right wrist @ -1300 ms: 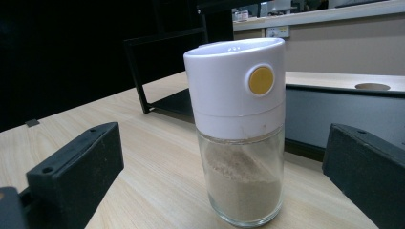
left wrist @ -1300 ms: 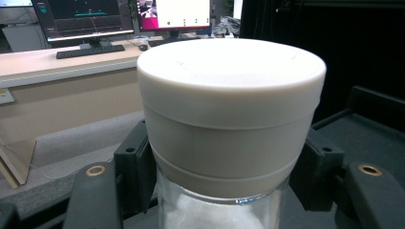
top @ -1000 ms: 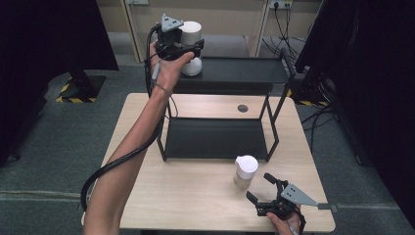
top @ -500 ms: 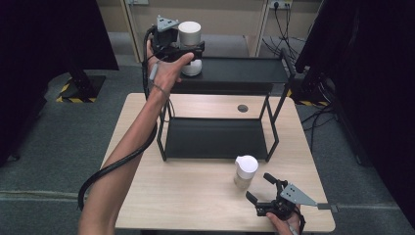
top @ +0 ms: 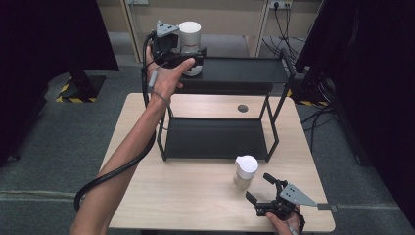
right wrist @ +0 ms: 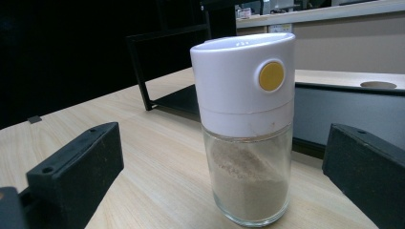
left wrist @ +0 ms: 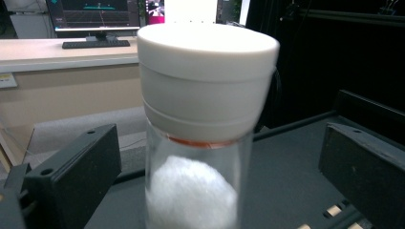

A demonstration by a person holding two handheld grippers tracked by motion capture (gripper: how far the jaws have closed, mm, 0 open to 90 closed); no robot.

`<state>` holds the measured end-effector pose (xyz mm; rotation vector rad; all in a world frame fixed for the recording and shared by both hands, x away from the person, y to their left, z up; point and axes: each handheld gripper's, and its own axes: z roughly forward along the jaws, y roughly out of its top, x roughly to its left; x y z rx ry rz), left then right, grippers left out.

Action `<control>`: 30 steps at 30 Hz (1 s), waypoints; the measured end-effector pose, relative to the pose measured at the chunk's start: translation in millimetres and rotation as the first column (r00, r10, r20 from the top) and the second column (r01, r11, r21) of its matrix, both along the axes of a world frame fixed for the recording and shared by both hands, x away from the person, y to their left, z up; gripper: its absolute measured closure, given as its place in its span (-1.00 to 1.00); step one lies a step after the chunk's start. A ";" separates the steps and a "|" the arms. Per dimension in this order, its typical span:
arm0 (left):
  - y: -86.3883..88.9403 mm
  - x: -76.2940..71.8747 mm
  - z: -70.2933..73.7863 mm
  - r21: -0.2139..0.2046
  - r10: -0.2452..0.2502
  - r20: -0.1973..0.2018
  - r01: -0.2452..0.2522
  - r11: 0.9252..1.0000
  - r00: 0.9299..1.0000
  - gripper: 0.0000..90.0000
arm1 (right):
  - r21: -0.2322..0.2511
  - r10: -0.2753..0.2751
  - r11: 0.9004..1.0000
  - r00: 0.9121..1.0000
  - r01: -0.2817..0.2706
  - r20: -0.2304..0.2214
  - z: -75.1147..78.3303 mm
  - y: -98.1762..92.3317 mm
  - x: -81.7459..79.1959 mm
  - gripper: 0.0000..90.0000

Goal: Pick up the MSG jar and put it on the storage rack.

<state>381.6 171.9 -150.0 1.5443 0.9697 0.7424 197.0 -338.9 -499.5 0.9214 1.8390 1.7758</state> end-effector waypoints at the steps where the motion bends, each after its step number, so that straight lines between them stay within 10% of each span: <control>1: 1.7 -3.1 -1.2 -0.011 -0.005 -0.001 0.005 1.000 1.000 -1.00 | 0.000 0.000 1.000 1.000 0.000 0.000 0.0 0.0 0.0 -0.99; 30: 20.9 -67.8 -54.7 -0.051 -0.167 0.075 0.171 0.984 0.983 -0.99 | -0.001 0.002 1.000 1.000 -0.002 -0.004 -0.3 1.7 0.2 -0.99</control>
